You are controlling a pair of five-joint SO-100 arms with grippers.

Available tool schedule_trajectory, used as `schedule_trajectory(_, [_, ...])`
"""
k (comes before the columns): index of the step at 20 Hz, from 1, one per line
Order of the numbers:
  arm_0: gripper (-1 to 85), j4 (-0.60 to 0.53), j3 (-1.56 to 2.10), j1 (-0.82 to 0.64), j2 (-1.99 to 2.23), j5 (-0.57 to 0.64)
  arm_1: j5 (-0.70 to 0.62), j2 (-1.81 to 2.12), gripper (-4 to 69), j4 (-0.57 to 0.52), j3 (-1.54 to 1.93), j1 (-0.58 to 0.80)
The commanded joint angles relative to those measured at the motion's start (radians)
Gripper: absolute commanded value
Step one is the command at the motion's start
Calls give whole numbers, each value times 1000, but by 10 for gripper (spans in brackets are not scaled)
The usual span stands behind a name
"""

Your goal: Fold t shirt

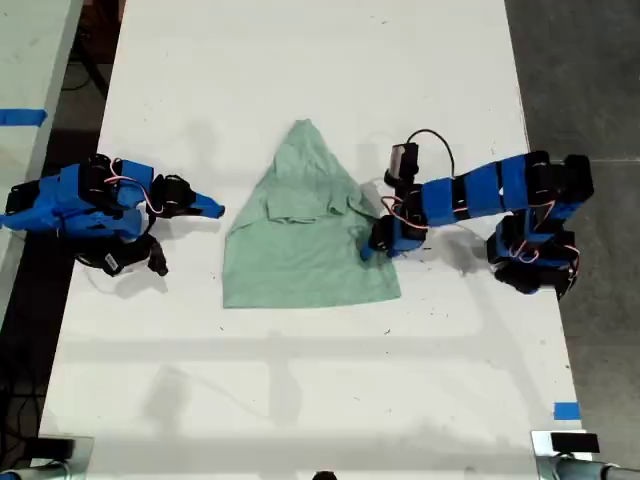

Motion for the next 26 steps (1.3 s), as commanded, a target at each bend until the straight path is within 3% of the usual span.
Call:
schedule_trajectory(1, [-1, -20, -8, -12, 3, 5, 14, 5, 212, 0, 15, 3])
schedule_trajectory(6, [-1, -20, -8, -12, 3, 5, 64, 229, 201, -175, 276, 17])
schedule_trajectory(9, [-1, -20, -8, -12, 3, 2, 40, 207, 94, -204, 285, 29])
schedule_trajectory(11, [-1, -20, -8, -12, 3, 2, 25, 132, 20, -149, 209, 34])
schedule_trajectory(14, [-1, -18, -8, -12, 3, 0, 38, 98, 20, -74, 130, 18])
schedule_trajectory(17, [-1, -18, -8, -14, 3, 2, -9, 98, 20, 150, -123, 11])
schedule_trajectory(19, [-1, -18, -8, -14, 3, 0, -107, 84, 20, 225, -351, 6])
schedule_trajectory(23, [-1, -18, -8, -14, 3, 2, -373, -5, 20, 32, -626, -44])
schedule_trajectory(25, [-1, -17, -8, -14, 3, 2, -416, -75, 23, -55, -678, -74])
schedule_trajectory(26, [-1, -17, -8, -14, 3, 2, -419, -103, 59, -100, -680, -84])
